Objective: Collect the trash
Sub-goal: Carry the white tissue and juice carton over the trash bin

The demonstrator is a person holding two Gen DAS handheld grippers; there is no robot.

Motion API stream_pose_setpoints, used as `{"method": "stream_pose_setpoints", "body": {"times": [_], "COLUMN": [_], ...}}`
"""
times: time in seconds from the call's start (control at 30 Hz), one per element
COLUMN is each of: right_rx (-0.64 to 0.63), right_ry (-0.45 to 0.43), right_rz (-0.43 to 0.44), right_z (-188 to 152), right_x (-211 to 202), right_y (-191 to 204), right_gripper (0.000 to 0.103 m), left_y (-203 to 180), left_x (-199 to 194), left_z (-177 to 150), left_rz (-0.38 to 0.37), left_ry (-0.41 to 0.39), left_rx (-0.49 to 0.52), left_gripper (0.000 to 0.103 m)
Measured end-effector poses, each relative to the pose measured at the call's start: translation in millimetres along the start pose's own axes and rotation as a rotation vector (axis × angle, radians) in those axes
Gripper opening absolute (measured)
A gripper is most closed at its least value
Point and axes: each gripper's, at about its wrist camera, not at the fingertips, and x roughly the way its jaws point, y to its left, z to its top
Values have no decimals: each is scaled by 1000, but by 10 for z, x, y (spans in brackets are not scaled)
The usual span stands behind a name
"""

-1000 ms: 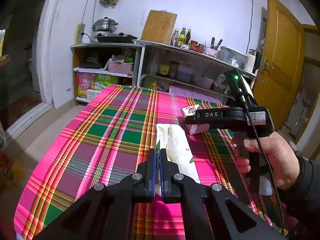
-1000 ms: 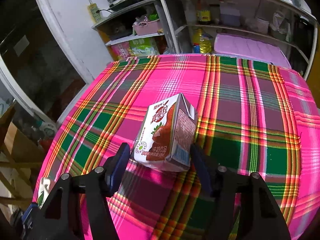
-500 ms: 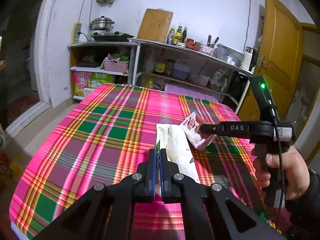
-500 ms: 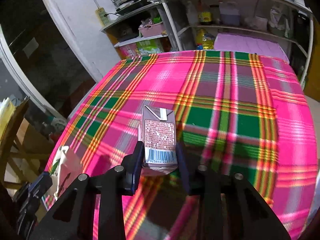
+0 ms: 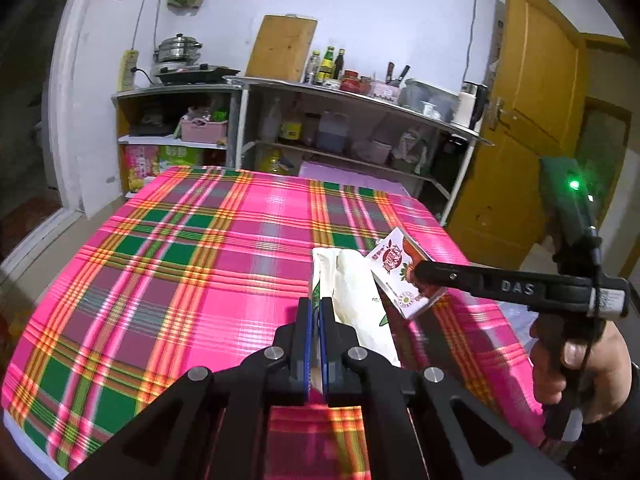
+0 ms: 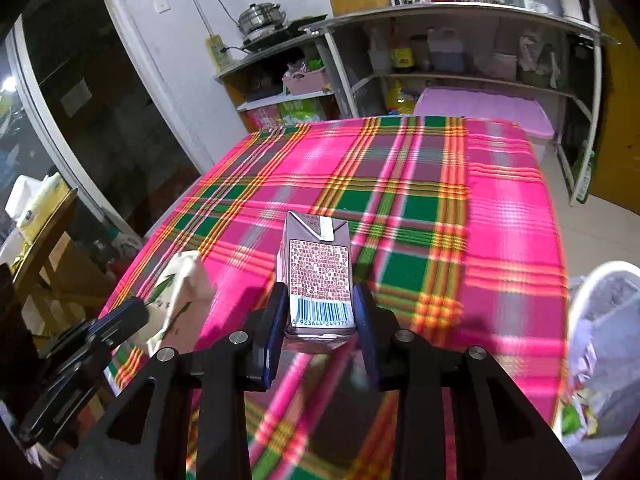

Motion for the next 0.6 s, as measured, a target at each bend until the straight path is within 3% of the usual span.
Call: {"method": "stream_pose_setpoints", "body": {"times": [0.6], "right_rx": [77], "right_ry": [-102], "right_rz": [-71], "right_z": [-551], "right_x": [-1044], "right_y": [-641], "right_gripper": [34], "left_y": [-1181], "left_x": [-13], "left_z": [-148], "left_rz": [-150], "left_ry": [48], "left_rx": [99], "left_gripper": [3]}}
